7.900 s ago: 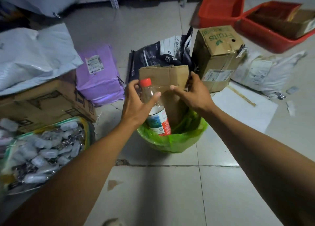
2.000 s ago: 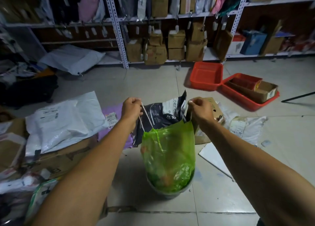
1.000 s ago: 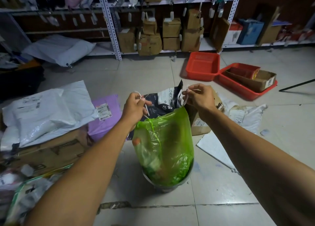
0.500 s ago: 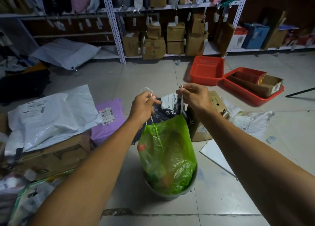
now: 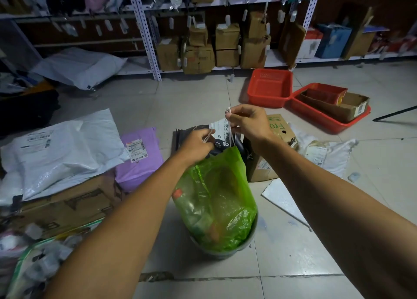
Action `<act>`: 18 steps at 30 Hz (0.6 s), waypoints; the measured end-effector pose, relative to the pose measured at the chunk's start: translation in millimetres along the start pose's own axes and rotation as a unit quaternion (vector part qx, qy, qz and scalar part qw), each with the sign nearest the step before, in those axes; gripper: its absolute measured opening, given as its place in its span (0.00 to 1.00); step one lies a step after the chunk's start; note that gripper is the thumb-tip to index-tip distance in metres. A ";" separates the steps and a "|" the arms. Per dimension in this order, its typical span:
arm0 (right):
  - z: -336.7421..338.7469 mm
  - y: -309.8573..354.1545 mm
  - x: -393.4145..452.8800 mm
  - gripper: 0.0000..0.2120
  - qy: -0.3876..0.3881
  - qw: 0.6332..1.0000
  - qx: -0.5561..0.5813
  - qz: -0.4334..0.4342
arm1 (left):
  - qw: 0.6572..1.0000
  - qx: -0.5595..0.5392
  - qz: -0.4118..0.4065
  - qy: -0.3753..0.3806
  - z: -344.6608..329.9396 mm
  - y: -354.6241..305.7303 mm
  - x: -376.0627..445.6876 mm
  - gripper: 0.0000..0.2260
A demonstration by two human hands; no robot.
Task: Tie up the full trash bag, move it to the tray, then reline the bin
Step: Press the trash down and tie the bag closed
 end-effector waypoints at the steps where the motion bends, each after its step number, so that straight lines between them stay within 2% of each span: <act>1: 0.7 4.6 0.6 0.03 -0.003 1.000 0.004 0.006 | 1.000 -0.002 0.001 0.006 -2.2 0.6 2.3 0.20; 3: 2.6 16.9 2.6 0.00 -0.005 1.000 0.012 0.028 | 1.000 -0.004 0.005 0.014 -4.4 -3.1 3.8 0.20; 8: 0.4 30.3 9.2 0.03 0.013 0.999 -0.001 0.047 | 0.998 -0.043 -0.015 0.045 -11.9 -14.7 7.1 0.23; 9: -0.9 29.5 9.9 0.04 0.018 0.999 0.000 0.044 | 0.997 -0.049 -0.016 0.053 -13.9 -18.2 6.3 0.20; 11: -1.4 28.3 10.8 0.03 0.017 0.999 0.002 0.043 | 0.997 -0.061 -0.001 0.055 -15.9 -22.5 5.8 0.06; 14: 3.9 26.4 12.5 0.01 -0.003 0.999 0.007 0.045 | 0.993 -0.095 0.026 0.061 -17.8 -22.0 4.2 0.12; 16: 5.8 23.3 13.8 0.04 -0.006 0.999 0.012 0.046 | 0.993 -0.084 0.003 0.084 -19.1 -20.3 2.7 0.07; 18: 5.0 19.2 13.7 0.05 -0.004 0.999 0.008 0.043 | 0.994 -0.061 -0.021 0.088 -18.4 -18.8 2.7 0.09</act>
Point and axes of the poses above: each hand's wrist, its own x-axis towards the middle knuckle, its own z-axis out of the back of the hand, y = z × x, the point moved 4 cm from there along x, towards the middle knuckle, and after that the axes turned 5 degrees about x, right-handed, at the moved point
